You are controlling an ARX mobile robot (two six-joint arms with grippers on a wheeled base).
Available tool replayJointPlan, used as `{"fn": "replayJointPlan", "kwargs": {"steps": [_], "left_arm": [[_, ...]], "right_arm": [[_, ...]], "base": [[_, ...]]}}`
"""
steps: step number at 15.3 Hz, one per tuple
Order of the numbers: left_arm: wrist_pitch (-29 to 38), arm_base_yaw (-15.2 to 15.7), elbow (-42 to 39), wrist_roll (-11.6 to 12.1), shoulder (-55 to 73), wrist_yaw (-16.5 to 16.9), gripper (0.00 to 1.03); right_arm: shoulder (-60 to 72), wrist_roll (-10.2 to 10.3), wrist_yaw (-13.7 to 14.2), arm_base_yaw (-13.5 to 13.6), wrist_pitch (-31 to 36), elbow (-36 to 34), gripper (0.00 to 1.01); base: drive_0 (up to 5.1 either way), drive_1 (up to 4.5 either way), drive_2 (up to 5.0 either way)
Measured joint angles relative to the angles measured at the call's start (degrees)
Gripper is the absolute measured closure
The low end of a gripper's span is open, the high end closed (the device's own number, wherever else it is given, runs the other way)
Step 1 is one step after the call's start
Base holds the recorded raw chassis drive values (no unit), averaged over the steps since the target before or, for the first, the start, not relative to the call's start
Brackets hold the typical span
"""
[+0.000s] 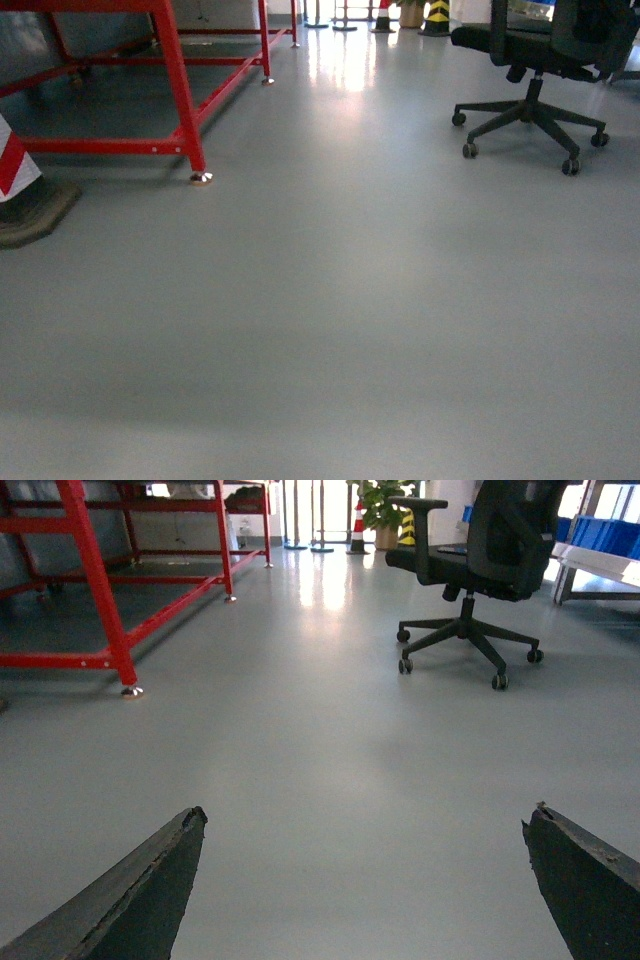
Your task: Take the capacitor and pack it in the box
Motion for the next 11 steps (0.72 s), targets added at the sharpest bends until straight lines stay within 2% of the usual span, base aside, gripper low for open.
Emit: {"fn": "replayJointPlan", "kwargs": {"steps": [11], "left_arm": [[0.02,0.0,0.0,0.02,0.0,0.07,0.59]], "right_arm": [[0.0,-0.02,0.02,0.0,0.04,0.0,0.03]], "base": [[-5.0,2.42,2.4]]}}
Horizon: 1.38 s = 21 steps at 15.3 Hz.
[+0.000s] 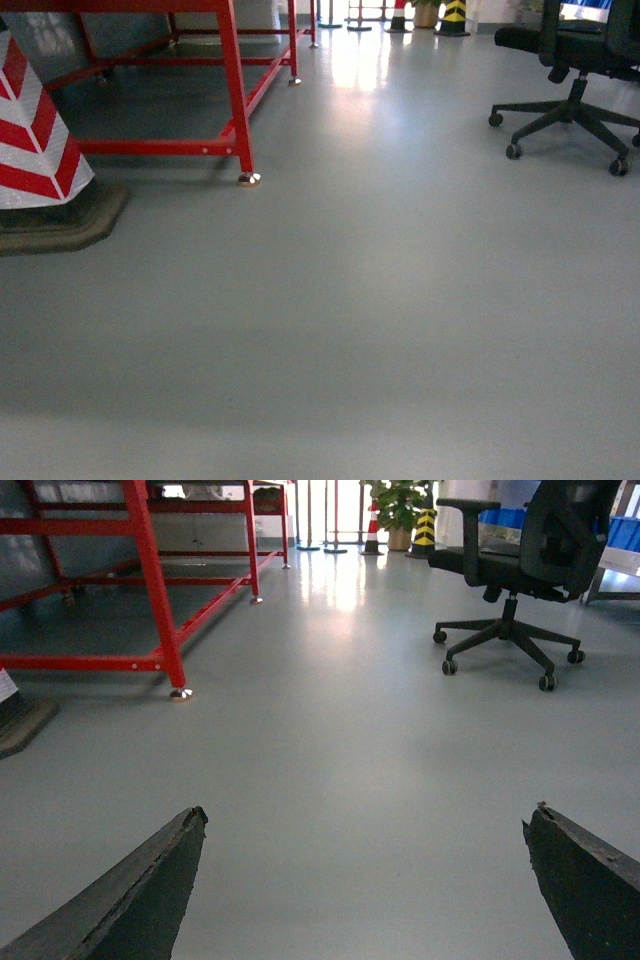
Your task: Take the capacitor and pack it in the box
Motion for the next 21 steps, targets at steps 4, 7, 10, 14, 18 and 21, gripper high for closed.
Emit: {"fn": "replayJointPlan", "kwargs": {"steps": [4,7,10,14,18,21], "left_arm": [[-0.02,0.0,0.0,0.0,0.0,-0.07,0.59],[-0.02,0.0,0.0,-0.02,0.0,-0.26,0.59],[0.15,0.0,0.0,0.0,0.0,-0.07,0.59],[0.02,-0.02,0.0,0.0,0.0,-0.17,0.59],[-0.02,0.0,0.0,0.0,0.0,-0.07,0.59],[0.0,0.0,0.0,0.0,0.0,-0.02,0.59]], "right_arm": [[0.0,0.02,0.0,0.0,-0.13,0.0,0.03],[0.0,0.02,-0.04,0.0,0.09,0.0,0.03],[0.0,0.02,0.0,0.0,0.09,0.0,0.03],[0.0,0.02,0.0,0.0,0.09,0.0,0.03],[0.0,0.0,-0.02,0.0,-0.02,0.0,0.03],[0.0,0.02,0.0,0.0,-0.2,0.0,0.03]], "base": [[-4.9,2.52,2.5],[-5.1,2.37,2.4],[-5.1,2.35,2.3],[-5.0,2.44,2.4],[-5.1,2.34,2.3],[-5.0,2.42,2.4]]}}
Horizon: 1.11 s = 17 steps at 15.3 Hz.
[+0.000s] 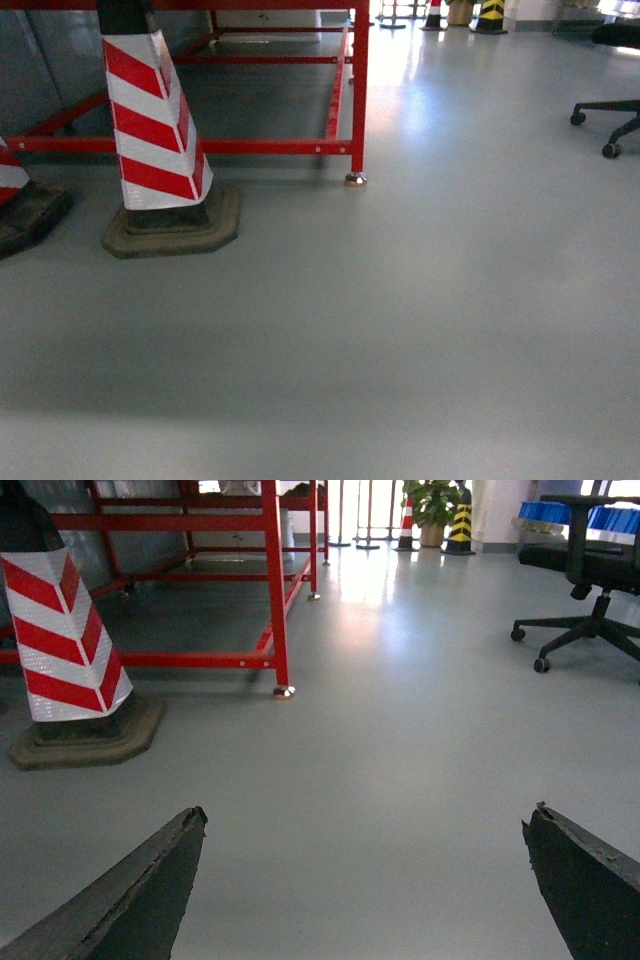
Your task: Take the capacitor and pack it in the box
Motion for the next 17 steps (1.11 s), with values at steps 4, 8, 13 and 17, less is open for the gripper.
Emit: {"fn": "replayJointPlan", "kwargs": {"steps": [4,8,13,17], "left_arm": [[0.13,0.0,0.0,0.02,0.0,0.02,0.59],[-0.02,0.0,0.0,0.0,0.0,0.04,0.59],[-0.02,0.0,0.0,0.0,0.0,-0.04,0.59],[0.04,0.0,0.0,0.0,0.0,0.0,0.59]], "right_arm": [[0.0,-0.02,0.0,0.0,0.07,0.0,0.03],[0.0,-0.02,0.02,0.0,-0.28,0.0,0.03],[0.0,-0.02,-0.02,0.0,0.11,0.0,0.03],[0.0,0.0,0.0,0.0,0.22,0.0,0.03]], "base": [[-5.1,2.4,2.4],[-5.0,2.49,2.5],[-5.0,2.47,2.5],[-5.0,2.44,2.4]]}}
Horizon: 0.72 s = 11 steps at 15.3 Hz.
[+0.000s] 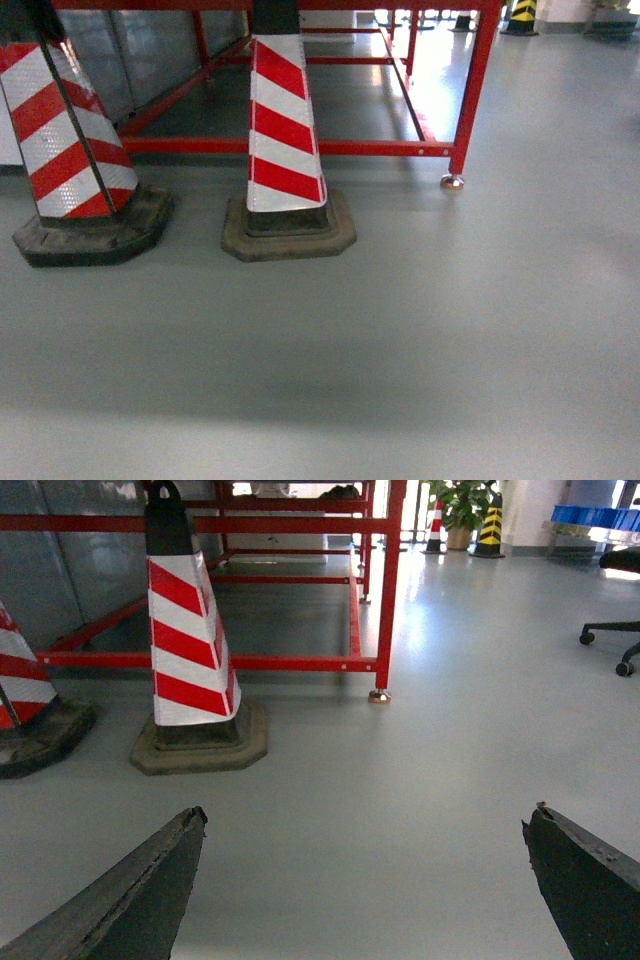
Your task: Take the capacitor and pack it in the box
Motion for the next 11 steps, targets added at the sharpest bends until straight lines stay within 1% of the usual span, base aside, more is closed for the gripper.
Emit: {"fn": "replayJointPlan", "kwargs": {"steps": [1,8,11], "left_arm": [[0.09,0.0,0.0,0.0,0.0,-0.02,0.59],[-0.04,0.02,0.0,0.0,0.0,-0.15,0.59],[0.0,0.02,0.0,0.0,0.0,-0.02,0.59]], "right_arm": [[0.02,-0.02,0.0,0.0,-0.02,0.0,0.03],[0.0,-0.02,-0.17,0.0,-0.02,-0.02,0.03],[0.0,-0.02,-0.15,0.0,-0.07,-0.02,0.03]], "base": [[-5.0,2.49,2.5],[0.0,0.0,0.0],[0.1,4.08,-4.0]]}}
